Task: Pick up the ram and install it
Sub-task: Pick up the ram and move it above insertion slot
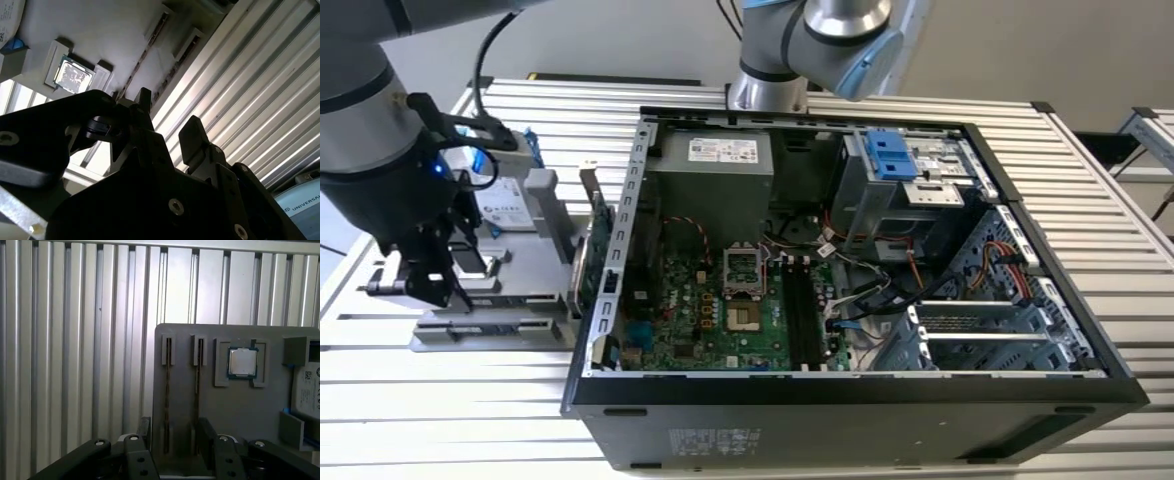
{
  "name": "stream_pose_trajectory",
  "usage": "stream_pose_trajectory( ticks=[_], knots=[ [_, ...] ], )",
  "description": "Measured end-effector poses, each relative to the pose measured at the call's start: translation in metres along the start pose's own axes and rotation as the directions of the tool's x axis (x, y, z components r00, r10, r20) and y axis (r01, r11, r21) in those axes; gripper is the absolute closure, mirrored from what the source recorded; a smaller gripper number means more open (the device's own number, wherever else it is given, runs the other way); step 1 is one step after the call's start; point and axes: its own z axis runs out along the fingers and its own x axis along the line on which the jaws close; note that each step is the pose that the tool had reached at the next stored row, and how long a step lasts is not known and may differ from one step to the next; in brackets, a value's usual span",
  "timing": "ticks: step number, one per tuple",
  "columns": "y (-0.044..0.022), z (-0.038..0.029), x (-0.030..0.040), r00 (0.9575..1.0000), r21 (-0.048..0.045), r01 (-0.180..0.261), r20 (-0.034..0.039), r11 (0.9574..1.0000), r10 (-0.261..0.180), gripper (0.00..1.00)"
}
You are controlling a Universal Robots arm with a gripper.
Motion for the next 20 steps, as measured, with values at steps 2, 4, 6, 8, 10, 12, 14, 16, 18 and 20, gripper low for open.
stream_pose_trajectory(
  ticks=[2, 4, 6, 8, 10, 12, 14, 16, 18, 20],
  knots=[
    [0.0000, 0.0023, 0.0010, 1.0000, 0.0000, 0.000, 0.0000, 1.0000, 0.000, 0.00],
    [0.0000, 0.0048, 0.0020, 1.0000, 0.0000, 0.000, 0.0000, 1.0000, 0.000, 0.00],
    [-0.0001, 0.0072, 0.0029, 1.0000, 0.0001, 0.000, 0.0001, 1.0000, 0.000, 0.00],
    [0.0000, 0.0097, 0.0035, 1.0000, 0.0001, 0.000, 0.0001, 1.0000, 0.000, 0.00],
    [0.0000, 0.0121, 0.0040, 1.0000, 0.0002, 0.000, 0.0001, 1.0000, 0.000, 0.00],
    [0.0000, 0.0144, 0.0044, 1.0000, 0.0001, 0.000, 0.0001, 1.0000, 0.000, 0.00],
    [0.0000, 0.0169, 0.0045, 1.0000, 0.0001, 0.000, 0.0001, 1.0000, 0.000, 0.00],
    [-0.0001, 0.0194, 0.0045, 1.0000, 0.0000, 0.000, 0.0000, 1.0000, 0.000, 0.00],
    [-0.0001, 0.0220, 0.0046, 1.0000, 0.0000, 0.000, 0.0000, 1.0000, 0.000, 0.00],
    [-0.0001, 0.0246, 0.0046, 1.0000, 0.0001, 0.000, 0.0001, 1.0000, 0.000, 0.00]
  ],
)
